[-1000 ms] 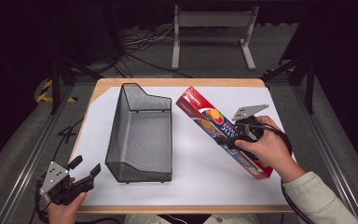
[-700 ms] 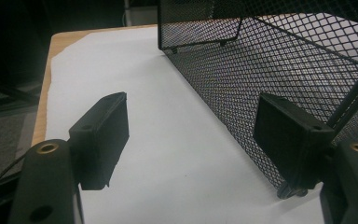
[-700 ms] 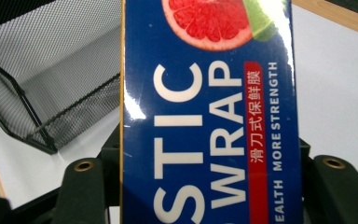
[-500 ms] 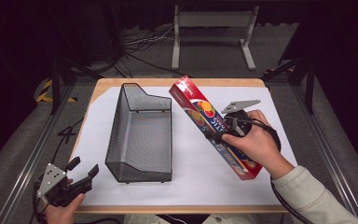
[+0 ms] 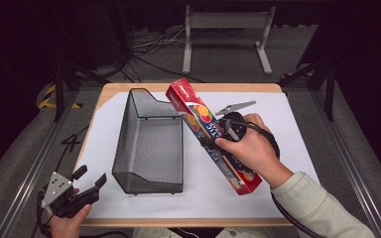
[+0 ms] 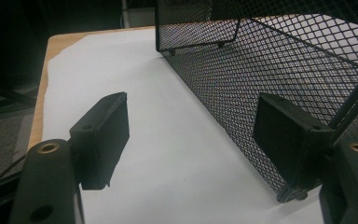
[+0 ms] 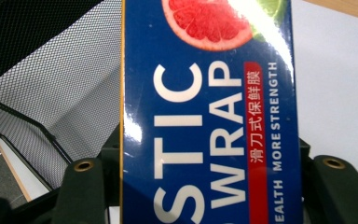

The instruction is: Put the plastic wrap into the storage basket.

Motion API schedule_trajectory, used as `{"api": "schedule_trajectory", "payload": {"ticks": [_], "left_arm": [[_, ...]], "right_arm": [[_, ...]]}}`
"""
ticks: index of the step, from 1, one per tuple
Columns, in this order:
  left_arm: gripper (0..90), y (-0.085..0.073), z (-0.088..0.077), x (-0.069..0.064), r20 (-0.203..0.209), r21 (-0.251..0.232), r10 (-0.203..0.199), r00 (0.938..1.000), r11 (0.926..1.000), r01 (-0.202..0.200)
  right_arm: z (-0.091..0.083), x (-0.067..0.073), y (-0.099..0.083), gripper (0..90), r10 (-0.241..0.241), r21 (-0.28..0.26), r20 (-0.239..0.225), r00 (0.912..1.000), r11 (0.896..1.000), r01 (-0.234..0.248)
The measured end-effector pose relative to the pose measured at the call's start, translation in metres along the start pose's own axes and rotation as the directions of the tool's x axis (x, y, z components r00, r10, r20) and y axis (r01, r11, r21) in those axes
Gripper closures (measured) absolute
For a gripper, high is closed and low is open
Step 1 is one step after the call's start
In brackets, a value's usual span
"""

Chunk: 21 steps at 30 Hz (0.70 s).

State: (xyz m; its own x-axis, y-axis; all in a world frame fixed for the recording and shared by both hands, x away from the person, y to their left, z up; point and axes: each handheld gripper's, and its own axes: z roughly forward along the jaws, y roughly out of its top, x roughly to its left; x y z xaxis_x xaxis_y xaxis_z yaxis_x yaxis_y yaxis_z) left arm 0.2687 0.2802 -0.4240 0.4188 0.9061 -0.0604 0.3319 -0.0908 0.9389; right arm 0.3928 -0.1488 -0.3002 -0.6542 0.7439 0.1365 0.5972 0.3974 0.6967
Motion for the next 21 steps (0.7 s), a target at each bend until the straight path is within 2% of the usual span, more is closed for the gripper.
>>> {"api": "schedule_trajectory", "payload": {"ticks": [4, 15, 21], "left_arm": [[27.6, 0.001, 0.001, 0.0, 0.003, 0.003, 0.003, 1.0, 1.0, -0.003], [27.8, 0.001, 0.001, 0.0, 0.008, 0.003, 0.004, 1.0, 1.0, -0.004], [27.8, 0.001, 0.002, 0.0, 0.009, -0.001, 0.005, 0.9999, 1.0, -0.005]], "right_arm": [[0.005, 0.007, 0.006, 40.1, 0.008, -0.004, -0.003, 1.0, 1.0, -0.008], [0.028, 0.032, 0.027, 40.1, 0.055, 0.015, -0.053, 0.9971, 0.998, -0.054], [0.035, 0.038, 0.036, 40.1, 0.076, 0.028, -0.064, 0.995, 0.997, -0.075]]}}
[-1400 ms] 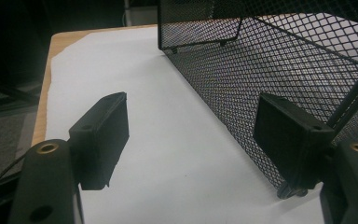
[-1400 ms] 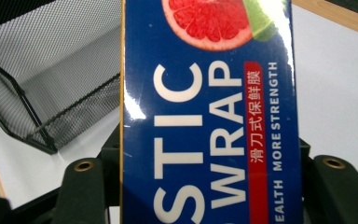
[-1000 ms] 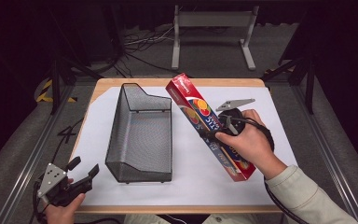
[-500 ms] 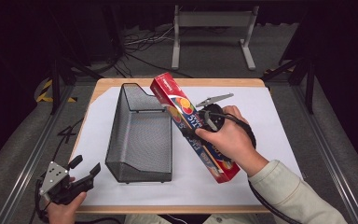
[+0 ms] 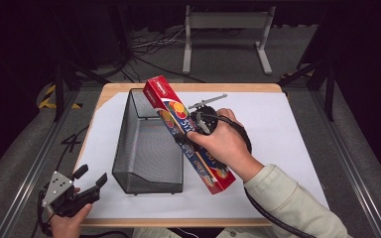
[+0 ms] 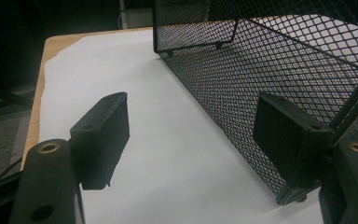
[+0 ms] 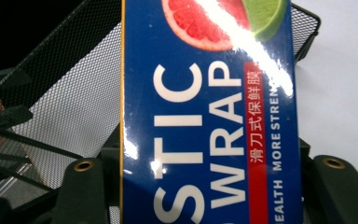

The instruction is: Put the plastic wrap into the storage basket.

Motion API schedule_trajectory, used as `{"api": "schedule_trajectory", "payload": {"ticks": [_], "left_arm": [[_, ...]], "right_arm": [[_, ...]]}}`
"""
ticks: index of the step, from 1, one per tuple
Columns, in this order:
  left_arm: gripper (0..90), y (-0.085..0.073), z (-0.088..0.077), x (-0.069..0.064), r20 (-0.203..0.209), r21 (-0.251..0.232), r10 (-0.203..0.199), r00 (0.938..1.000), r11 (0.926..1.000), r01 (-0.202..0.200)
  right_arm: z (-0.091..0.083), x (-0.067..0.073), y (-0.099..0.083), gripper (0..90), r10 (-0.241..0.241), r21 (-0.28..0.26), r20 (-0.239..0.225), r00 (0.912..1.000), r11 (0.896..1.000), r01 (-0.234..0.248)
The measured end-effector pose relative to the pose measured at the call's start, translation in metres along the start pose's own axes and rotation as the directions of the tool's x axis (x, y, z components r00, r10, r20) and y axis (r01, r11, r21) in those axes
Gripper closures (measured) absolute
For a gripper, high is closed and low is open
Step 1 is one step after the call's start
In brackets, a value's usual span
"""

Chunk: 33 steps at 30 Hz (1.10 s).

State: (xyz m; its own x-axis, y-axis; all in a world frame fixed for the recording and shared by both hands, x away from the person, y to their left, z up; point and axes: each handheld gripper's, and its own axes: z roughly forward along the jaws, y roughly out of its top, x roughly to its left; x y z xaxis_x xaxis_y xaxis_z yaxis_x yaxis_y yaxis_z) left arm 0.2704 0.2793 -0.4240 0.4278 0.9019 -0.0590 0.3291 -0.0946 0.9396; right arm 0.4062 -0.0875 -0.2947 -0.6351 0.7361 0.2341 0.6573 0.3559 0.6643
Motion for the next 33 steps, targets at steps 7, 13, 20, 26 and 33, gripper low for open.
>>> {"api": "schedule_trajectory", "payload": {"ticks": [7, 13, 20, 26, 33], "left_arm": [[27.8, 0.0, 0.0, 0.0, -0.001, 0.0, 0.003, 1.0, 1.0, -0.003], [27.8, 0.0, 0.001, 0.0, 0.003, 0.003, 0.007, 1.0, 1.0, -0.007], [27.8, 0.0, 0.001, 0.0, 0.006, 0.001, 0.011, 0.9999, 0.9999, -0.011], [27.8, 0.0, 0.001, 0.0, 0.009, -0.001, 0.01, 0.9999, 1.0, -0.01], [27.8, 0.0, 0.0, 0.0, 0.013, 0.001, 0.008, 0.9999, 1.0, -0.008]], "right_arm": [[0.016, 0.003, 0.012, 40.1, 0.047, 0.034, -0.024, 0.9986, 0.998, -0.046], [0.025, 0.004, 0.017, 40.1, 0.072, 0.043, -0.021, 0.9972, 0.997, -0.071], [0.038, 0.012, 0.02, 40.1, 0.089, 0.074, -0.027, 0.9957, 0.993, -0.087], [0.058, 0.015, 0.024, 40.0, 0.154, 0.138, -0.041, 0.9872, 0.979, -0.147], [0.071, 0.01, 0.025, 39.8, 0.205, 0.159, -0.036, 0.9782, 0.967, -0.197]]}}
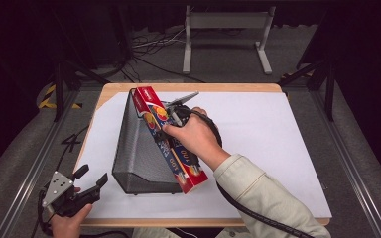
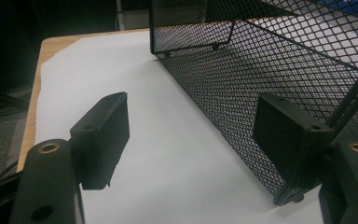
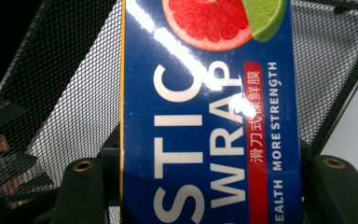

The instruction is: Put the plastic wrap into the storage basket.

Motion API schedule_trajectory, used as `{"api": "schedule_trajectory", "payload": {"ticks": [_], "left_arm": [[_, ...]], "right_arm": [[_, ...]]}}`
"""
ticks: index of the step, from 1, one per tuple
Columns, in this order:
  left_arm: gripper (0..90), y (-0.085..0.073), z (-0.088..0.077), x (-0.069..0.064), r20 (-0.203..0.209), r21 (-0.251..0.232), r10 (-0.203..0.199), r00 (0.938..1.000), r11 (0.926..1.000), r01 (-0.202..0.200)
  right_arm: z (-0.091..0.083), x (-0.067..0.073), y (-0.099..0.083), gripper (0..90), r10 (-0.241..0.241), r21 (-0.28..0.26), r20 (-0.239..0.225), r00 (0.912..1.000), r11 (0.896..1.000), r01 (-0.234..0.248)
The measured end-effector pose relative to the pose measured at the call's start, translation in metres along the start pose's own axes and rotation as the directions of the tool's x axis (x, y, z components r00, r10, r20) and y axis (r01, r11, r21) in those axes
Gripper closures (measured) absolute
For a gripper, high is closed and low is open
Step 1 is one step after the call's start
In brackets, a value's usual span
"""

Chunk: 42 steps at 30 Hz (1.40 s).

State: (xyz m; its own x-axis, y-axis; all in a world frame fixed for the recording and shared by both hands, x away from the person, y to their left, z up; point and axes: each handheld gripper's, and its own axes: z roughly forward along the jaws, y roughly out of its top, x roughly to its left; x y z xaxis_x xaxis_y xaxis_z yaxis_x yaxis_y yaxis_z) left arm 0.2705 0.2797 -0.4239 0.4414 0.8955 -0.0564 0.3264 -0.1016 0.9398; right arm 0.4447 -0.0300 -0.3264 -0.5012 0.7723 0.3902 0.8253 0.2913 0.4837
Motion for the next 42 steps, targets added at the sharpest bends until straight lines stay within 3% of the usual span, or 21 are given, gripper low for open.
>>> {"api": "schedule_trajectory", "payload": {"ticks": [8, 21, 34, 39, 42], "left_arm": [[27.8, 0.0, 0.001, 0.0, 0.001, -0.003, 0.0, 1.0, 1.0, 0.0], [27.8, -0.001, 0.0, 0.001, 0.003, -0.005, -0.007, 1.0, 1.0, 0.007], [27.8, -0.002, -0.002, 0.001, -0.003, -0.002, -0.008, 1.0, 1.0, 0.008], [27.8, -0.002, -0.002, 0.001, -0.004, -0.003, -0.009, 1.0, 1.0, 0.009], [27.8, -0.002, -0.002, 0.001, -0.003, -0.003, -0.007, 1.0, 1.0, 0.007]], "right_arm": [[0.011, -0.004, 0.001, 39.7, 0.04, 0.052, -0.016, 0.9991, 0.998, -0.039], [0.031, 0.0, 0.004, 39.5, 0.069, 0.098, 0.042, 0.9967, 0.993, -0.073], [0.047, -0.002, 0.003, 38.1, 0.043, 0.156, 0.098, 0.9942, 0.986, -0.058], [0.048, -0.002, 0.004, 36.7, 0.046, 0.162, 0.103, 0.9936, 0.985, -0.063], [0.048, -0.001, 0.004, 35.2, 0.023, 0.156, 0.112, 0.9934, 0.987, -0.041]]}}
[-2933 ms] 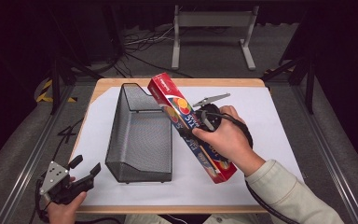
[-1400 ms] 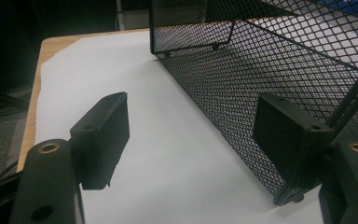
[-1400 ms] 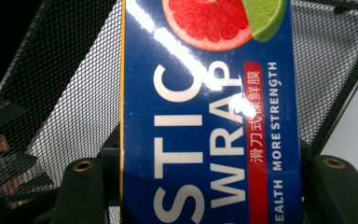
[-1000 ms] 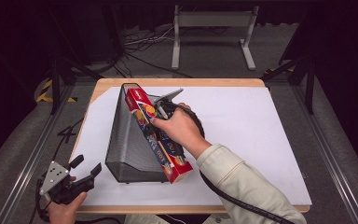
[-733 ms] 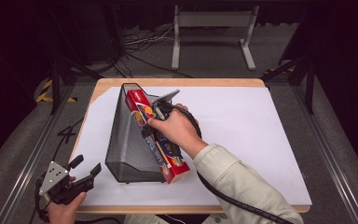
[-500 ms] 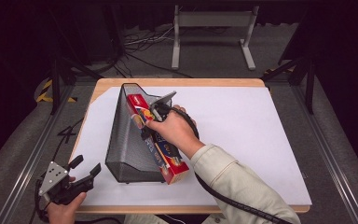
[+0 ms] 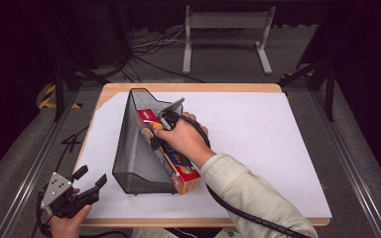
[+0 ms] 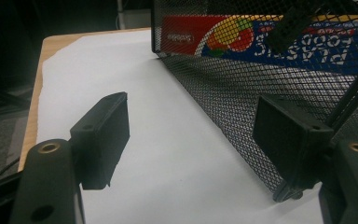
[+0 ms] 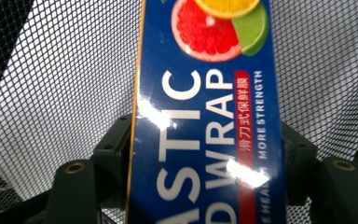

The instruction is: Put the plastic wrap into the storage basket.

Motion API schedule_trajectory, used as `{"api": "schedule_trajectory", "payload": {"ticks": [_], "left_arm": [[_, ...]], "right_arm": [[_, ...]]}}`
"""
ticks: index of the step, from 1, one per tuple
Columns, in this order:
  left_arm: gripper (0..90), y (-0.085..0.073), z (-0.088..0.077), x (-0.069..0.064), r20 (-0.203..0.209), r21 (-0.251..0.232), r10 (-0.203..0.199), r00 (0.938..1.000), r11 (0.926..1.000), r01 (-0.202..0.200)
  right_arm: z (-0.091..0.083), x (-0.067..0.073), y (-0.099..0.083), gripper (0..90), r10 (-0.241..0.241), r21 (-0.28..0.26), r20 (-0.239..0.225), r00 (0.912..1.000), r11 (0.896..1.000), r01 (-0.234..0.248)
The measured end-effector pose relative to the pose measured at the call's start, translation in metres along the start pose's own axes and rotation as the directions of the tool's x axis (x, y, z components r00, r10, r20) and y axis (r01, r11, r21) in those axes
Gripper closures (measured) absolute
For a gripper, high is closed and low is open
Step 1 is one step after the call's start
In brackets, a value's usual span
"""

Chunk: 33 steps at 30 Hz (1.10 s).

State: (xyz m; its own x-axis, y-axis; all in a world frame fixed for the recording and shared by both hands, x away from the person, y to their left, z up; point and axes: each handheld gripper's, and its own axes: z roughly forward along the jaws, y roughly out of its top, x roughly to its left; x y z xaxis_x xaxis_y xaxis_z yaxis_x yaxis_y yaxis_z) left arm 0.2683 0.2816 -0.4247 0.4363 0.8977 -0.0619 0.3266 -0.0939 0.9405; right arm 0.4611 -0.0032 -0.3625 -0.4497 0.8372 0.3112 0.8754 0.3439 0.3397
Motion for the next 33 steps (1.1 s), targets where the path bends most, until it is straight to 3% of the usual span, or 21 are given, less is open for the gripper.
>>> {"api": "schedule_trajectory", "payload": {"ticks": [3, 9, 14, 15, 18, 19, 21, 23, 26, 27, 29, 30, 32, 33], "left_arm": [[27.8, 0.0, 0.0, 0.0, 0.001, 0.001, -0.001, 1.0, 1.0, 0.001], [27.8, 0.0, 0.0, 0.0, 0.001, 0.0, -0.001, 1.0, 1.0, 0.001], [27.8, 0.0, 0.0, 0.0, 0.0, 0.002, -0.004, 1.0, 1.0, 0.004], [27.8, 0.0, 0.0, 0.0, 0.002, 0.005, 0.0, 1.0, 1.0, 0.0], [27.8, 0.0, 0.0, 0.0, -0.001, 0.002, -0.004, 1.0, 1.0, 0.004], [27.8, 0.0, 0.0, 0.0, 0.0, 0.003, -0.003, 1.0, 1.0, 0.003], [27.8, 0.0, 0.0, 0.0, -0.002, 0.002, -0.002, 1.0, 1.0, 0.002], [27.8, 0.0, 0.0, 0.0, -0.002, 0.001, -0.001, 1.0, 1.0, 0.001], [27.8, 0.0, 0.0, 0.0, -0.003, 0.001, -0.002, 1.0, 1.0, 0.002], [27.8, 0.0, 0.0, 0.0, -0.002, 0.0, -0.002, 1.0, 1.0, 0.002], [27.8, 0.0, 0.0, 0.0, -0.004, 0.0, -0.002, 1.0, 1.0, 0.002], [27.8, 0.001, 0.001, 0.0, -0.003, 0.001, -0.005, 1.0, 1.0, 0.005], [27.8, 0.001, 0.001, -0.001, -0.004, -0.001, -0.006, 1.0, 1.0, 0.006], [27.8, 0.001, 0.001, -0.001, -0.005, 0.0, -0.007, 1.0, 1.0, 0.007]], "right_arm": [[-0.005, 0.001, 0.0, 31.5, -0.013, -0.034, 0.0, 0.9999, 0.999, 0.013], [-0.007, 0.004, -0.001, 27.7, -0.054, -0.044, 0.014, 0.9984, 0.998, 0.055], [-0.015, 0.004, -0.001, 25.1, -0.073, -0.071, 0.0, 0.9974, 0.995, 0.072], [-0.02, 0.003, -0.001, 22.7, -0.097, -0.103, 0.004, 0.9952, 0.99, 0.097], [-0.027, 0.004, -0.001, 22.3, -0.114, -0.136, 0.004, 0.9935, 0.984, 0.113], [-0.034, 0.005, -0.002, 21.2, -0.14, -0.166, -0.008, 0.9902, 0.977, 0.136], [-0.038, 0.005, -0.003, 21.2, -0.153, -0.179, -0.015, 0.988, 0.973, 0.148], [-0.046, 0.006, -0.005, 21.2, -0.18, -0.216, -0.019, 0.9834, 0.961, 0.172], [-0.06, 0.007, -0.009, 20.2, -0.255, -0.293, -0.026, 0.9665, 0.926, 0.237], [-0.067, 0.006, -0.013, 17.7, -0.3, -0.325, -0.012, 0.9537, 0.903, 0.281], [-0.072, 0.004, -0.016, 18.1, -0.308, -0.332, -0.003, 0.9514, 0.898, 0.29], [-0.081, 0.0, -0.022, 18.1, -0.339, -0.374, -0.001, 0.9407, 0.872, 0.314], [-0.085, -0.002, -0.024, 18.3, -0.343, -0.385, -0.002, 0.9392, 0.867, 0.316], [-0.093, -0.005, -0.029, 18.4, -0.366, -0.413, -0.002, 0.9308, 0.848, 0.332]]}}
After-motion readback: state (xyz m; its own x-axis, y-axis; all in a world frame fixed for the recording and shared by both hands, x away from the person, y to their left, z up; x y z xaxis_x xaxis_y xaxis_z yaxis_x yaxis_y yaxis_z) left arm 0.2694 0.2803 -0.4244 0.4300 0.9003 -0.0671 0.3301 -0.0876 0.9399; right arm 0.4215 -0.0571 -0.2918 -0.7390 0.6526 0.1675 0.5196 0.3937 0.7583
